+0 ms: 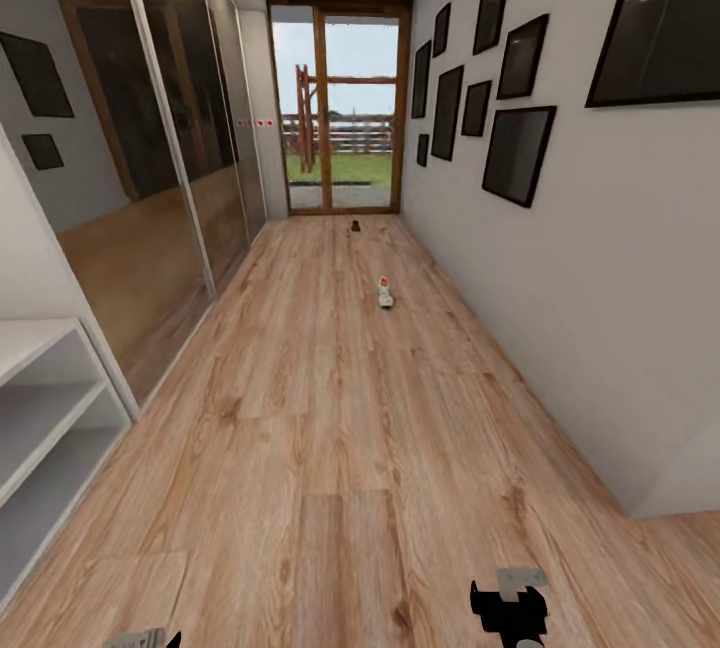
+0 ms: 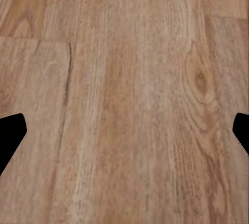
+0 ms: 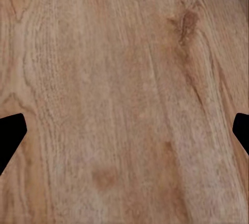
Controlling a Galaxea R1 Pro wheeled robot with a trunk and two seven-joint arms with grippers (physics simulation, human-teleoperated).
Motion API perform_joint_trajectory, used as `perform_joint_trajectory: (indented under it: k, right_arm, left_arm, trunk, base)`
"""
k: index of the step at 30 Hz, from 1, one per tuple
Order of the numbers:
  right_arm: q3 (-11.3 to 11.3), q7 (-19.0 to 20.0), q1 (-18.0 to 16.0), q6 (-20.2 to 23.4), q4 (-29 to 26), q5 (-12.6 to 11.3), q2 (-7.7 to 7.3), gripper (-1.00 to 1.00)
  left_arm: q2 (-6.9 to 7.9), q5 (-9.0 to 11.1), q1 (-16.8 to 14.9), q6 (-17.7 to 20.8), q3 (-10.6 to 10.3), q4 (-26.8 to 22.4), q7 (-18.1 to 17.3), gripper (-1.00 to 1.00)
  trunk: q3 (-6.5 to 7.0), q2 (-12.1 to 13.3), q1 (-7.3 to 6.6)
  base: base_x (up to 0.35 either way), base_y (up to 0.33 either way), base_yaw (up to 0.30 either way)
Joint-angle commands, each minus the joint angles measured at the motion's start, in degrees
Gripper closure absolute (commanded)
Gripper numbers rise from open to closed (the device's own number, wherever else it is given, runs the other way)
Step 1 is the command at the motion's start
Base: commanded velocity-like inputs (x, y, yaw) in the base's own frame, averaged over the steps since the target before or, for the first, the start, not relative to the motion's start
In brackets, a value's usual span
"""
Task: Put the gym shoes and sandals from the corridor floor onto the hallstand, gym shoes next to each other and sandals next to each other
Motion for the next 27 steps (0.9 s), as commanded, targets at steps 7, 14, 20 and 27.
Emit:
perform_joint_trajectory:
  k: [7,14,20,27]
  right_arm:
    - [-0.46,-0.26,-0.04,-0.15,0.06,0.61,0.01,-1.0]
    - [-0.46,-0.26,-0.04,-0.15,0.06,0.61,0.02,-1.0]
    - [-0.46,-0.26,-0.04,-0.15,0.06,0.61,0.02,-1.0]
    - [-0.46,-0.23,-0.04,-0.15,0.06,0.61,0.01,-1.0]
  left_arm:
    - [-0.01,-0.6,-0.02,-0.24,0.48,0.06,-0.21,-1.0]
    - [0.0,-0.61,-0.01,-0.24,0.45,0.06,-0.21,-1.0]
    - [-0.01,-0.6,-0.01,-0.24,0.48,0.06,-0.21,-1.0]
    - [-0.01,-0.6,-0.01,-0.24,0.45,0.06,-0.21,-1.0]
  trunk:
    - [-0.05,-0.02,0.02]
    - [-0.05,-0.02,0.02]
    - [-0.05,-0.02,0.02]
    - [-0.05,-0.02,0.02]
  base:
    - [0.34,0.092,0.0]
    - [0.34,0.092,0.0]
    - [0.34,0.092,0.0]
    - [0.34,0.092,0.0]
